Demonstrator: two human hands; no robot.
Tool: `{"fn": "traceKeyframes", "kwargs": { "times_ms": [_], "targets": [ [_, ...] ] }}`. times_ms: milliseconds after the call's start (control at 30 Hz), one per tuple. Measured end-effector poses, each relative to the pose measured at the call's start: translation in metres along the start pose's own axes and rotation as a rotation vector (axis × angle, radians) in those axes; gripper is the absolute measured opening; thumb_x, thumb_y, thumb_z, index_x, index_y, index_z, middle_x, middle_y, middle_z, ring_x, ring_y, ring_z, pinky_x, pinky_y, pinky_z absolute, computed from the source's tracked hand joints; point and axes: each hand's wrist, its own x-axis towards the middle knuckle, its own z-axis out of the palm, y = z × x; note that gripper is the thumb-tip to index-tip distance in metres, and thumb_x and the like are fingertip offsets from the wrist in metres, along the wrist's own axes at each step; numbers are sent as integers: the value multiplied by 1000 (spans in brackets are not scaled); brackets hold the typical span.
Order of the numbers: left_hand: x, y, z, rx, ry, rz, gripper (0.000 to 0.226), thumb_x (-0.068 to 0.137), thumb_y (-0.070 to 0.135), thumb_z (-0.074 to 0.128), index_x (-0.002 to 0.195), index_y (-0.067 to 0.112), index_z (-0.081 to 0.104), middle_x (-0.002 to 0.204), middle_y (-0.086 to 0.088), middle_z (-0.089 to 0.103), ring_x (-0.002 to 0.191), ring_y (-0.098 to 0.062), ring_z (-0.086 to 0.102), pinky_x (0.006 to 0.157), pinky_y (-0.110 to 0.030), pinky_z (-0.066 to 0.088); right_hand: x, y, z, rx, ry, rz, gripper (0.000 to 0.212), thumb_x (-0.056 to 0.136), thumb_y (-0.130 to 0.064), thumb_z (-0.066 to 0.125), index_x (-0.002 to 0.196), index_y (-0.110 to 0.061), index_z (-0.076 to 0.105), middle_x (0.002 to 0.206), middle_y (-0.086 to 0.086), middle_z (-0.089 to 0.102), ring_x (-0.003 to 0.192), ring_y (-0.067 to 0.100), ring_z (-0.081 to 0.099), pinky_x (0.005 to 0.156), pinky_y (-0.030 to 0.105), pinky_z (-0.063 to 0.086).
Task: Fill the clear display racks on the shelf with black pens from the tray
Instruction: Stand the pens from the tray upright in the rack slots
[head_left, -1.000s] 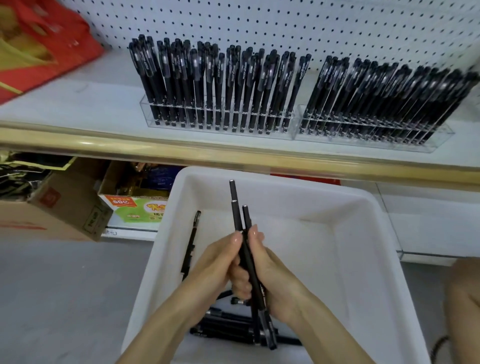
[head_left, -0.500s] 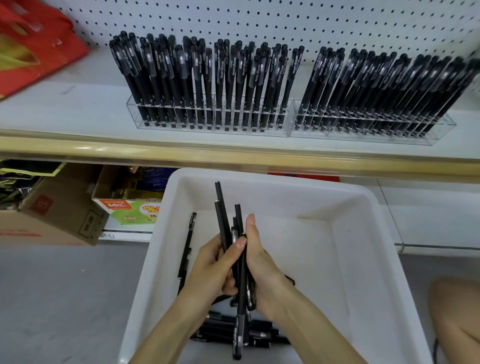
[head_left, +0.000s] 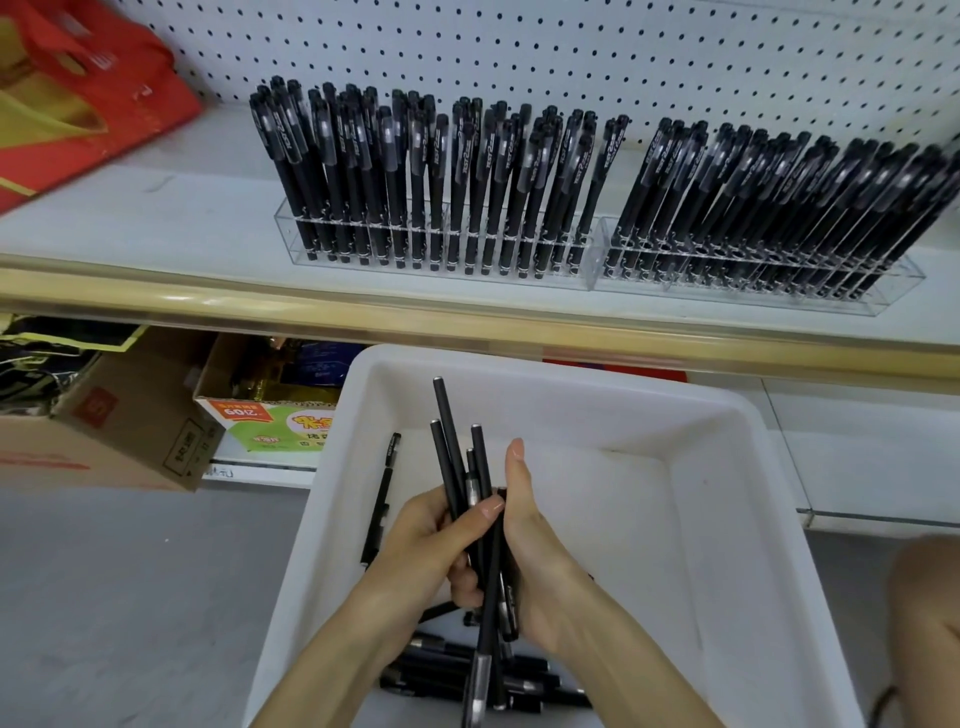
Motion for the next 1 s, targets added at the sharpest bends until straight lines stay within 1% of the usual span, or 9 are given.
{"fn": "traceKeyframes", "kwargs": {
  "times_ms": [167,367,567,667,733,800,867,933,1000],
  "targets": [
    [1,2,-7,-7,-95,-31,21,71,40,69,65,20,70,56,-12,48,42,-18,45,45,-26,44,1,1,-1,27,-51,25,93,75,-86,20,76,-5,65,51,10,49,42,17,46,40,23,37],
    [1,3,-7,-45,-123,-16,21,72,40,67,64,21,69,52,-6,48,42,-15,43,43,-27,41,0,0,-2,41,-104,7,89,76,-85,21,71,-5,61,52,8,50,43,17,46,42,24,38],
    [6,12,-12,-84,-130,20,45,83,37,58,91,-8,61,50,-15,51,35,-22,43,39,-27,41,-2,5,-7,61,-213,-114,82,81,-76,21,92,-6,64,68,9,58,54,17,51,52,25,43],
    [8,18,-15,-113,-89,17,41,81,43,59,100,8,69,72,-34,55,38,-22,42,34,-25,40,-2,11,-9,51,-229,-139,80,81,-73,20,109,-12,64,76,10,61,59,18,55,54,27,45],
    [9,20,-13,-124,-64,6,37,79,45,59,95,15,74,95,-43,55,57,-27,50,36,-24,39,-4,12,-10,81,-228,-146,80,80,-71,21,113,-10,63,80,11,64,62,19,59,55,26,46],
    [11,21,-11,-171,-27,22,35,79,44,58,92,17,75,109,-33,62,89,-33,56,51,-30,43,-5,13,-9,166,-184,-154,78,82,-65,27,112,-3,63,83,13,68,70,21,66,61,27,51],
    [17,19,-9,-259,51,75,37,81,36,56,98,7,72,105,-18,71,108,-30,62,82,-33,47,-5,17,-9,367,-92,-158,71,84,-58,38,107,4,65,90,18,70,85,25,70,72,30,55],
    [21,20,-5,-358,135,130,33,86,28,54,92,0,69,96,-13,73,111,-27,63,100,-36,44,-4,24,-8,547,21,-167,66,84,-54,47,108,5,66,106,21,69,101,27,68,83,34,53],
    [21,20,2,-443,191,163,29,93,20,50,94,-6,64,89,-12,71,106,-27,66,102,-38,44,-3,28,-7,656,139,-179,61,89,-52,49,110,1,67,116,20,66,107,28,66,89,39,52]
  ]
}}
